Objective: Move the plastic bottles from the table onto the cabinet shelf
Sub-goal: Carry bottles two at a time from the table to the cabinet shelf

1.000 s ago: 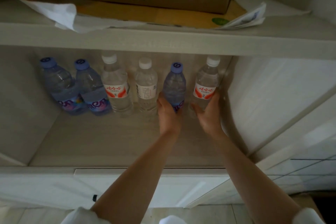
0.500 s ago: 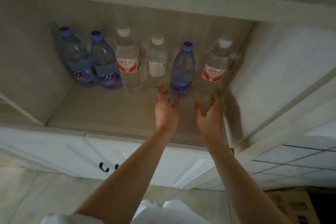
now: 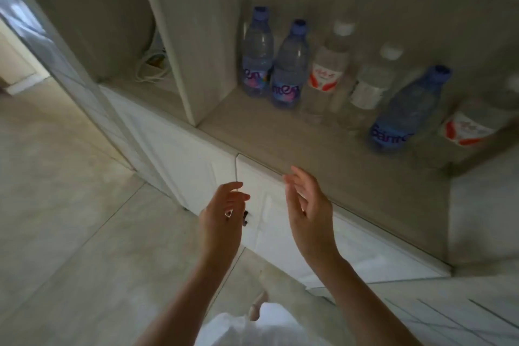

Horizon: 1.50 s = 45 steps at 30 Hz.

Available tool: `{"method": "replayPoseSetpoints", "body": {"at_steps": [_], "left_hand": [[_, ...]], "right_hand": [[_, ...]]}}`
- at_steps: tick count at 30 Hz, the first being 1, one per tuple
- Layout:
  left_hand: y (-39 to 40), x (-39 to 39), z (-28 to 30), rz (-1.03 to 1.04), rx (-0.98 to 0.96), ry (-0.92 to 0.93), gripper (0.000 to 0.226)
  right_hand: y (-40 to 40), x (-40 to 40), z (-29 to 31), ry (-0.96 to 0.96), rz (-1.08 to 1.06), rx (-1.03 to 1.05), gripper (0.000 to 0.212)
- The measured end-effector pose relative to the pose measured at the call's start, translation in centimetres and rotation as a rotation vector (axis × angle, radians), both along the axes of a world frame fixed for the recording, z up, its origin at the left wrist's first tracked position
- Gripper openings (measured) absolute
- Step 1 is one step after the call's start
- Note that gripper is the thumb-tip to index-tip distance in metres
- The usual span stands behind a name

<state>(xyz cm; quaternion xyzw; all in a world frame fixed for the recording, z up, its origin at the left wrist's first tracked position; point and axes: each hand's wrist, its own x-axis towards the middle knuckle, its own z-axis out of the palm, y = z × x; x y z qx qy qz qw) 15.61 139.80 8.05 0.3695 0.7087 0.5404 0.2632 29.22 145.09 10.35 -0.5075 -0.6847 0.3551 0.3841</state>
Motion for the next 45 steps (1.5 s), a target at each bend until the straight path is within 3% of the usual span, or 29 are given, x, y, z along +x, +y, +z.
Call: {"method": "replayPoseSetpoints", "body": {"at_steps": [11,22,32,36,45], "left_hand": [[-23.8,-12.1,-3.3,0.619,-0.139,0.035,0.018],[-47.8,-12.1,-5.3,1.095,-0.315,-0.079,0.018],[-58.8,-13.1,-4.9,1.535,-0.353,-0.242,0.012],[-61.5,-15.5,-5.2,1.787,-0.343,-0.272,0.012],[-67.1,-15.2,-5.6,2.061,-0.336,-0.348,0.012]], "right_hand": [[-13.7,-14.0,-3.7,-0.099,0.588,-0.235,0.029],[-34.8,-25.3,-6.5,-0.270,1.151,-0.258,0.033],[-47.9,-35.4,-6.8,-0.377,1.626,-0.203,0.030],[-52.5,-40.9,-7.3,-0.467,1.876,-0.085,0.029],[-62.0,-45.6,-8.0,-0.589,2.162,0.017,0.028]]}}
